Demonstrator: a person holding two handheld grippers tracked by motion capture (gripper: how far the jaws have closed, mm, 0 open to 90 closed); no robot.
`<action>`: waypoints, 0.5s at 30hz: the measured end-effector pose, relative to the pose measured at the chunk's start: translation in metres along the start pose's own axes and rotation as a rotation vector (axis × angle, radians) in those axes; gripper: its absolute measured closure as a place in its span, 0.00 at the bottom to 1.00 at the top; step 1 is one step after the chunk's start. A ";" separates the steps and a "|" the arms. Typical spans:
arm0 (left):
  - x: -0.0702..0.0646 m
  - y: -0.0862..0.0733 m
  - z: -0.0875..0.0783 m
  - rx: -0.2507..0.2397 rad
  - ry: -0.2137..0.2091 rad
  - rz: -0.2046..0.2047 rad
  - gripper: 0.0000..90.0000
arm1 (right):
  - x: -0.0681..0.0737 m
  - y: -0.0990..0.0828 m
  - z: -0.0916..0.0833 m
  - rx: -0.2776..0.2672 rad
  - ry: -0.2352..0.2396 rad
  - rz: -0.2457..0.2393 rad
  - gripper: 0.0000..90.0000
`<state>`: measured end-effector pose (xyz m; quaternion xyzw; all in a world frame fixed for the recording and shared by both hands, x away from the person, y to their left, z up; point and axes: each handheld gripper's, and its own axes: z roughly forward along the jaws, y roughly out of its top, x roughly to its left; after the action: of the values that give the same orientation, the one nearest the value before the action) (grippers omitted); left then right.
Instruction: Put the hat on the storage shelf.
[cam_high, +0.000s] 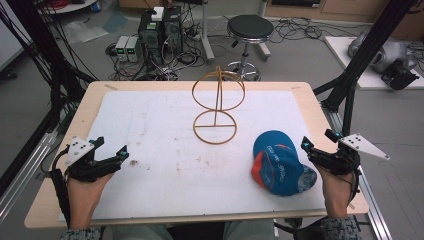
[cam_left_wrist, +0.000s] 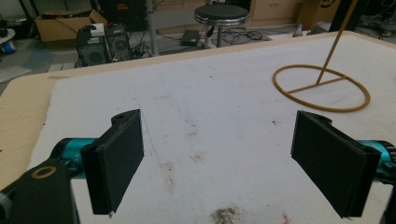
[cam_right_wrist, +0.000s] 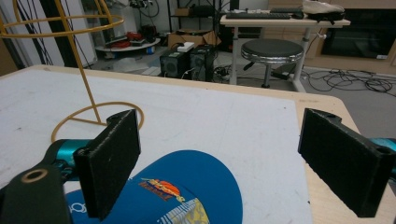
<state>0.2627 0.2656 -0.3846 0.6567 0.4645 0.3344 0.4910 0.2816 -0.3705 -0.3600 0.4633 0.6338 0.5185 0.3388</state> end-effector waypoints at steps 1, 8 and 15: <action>0.000 0.000 0.000 -0.001 0.000 -0.001 0.19 | 0.000 0.000 0.000 0.000 0.000 0.000 0.13; 0.000 0.001 -0.001 -0.005 0.005 0.002 0.19 | 0.003 0.001 -0.001 -0.011 0.005 0.009 0.13; 0.000 0.001 0.000 -0.008 0.004 0.000 0.19 | 0.004 0.001 -0.003 -0.007 -0.002 0.003 0.13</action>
<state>0.2626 0.2656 -0.3834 0.6542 0.4642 0.3377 0.4924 0.2776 -0.3673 -0.3581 0.4635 0.6309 0.5208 0.3405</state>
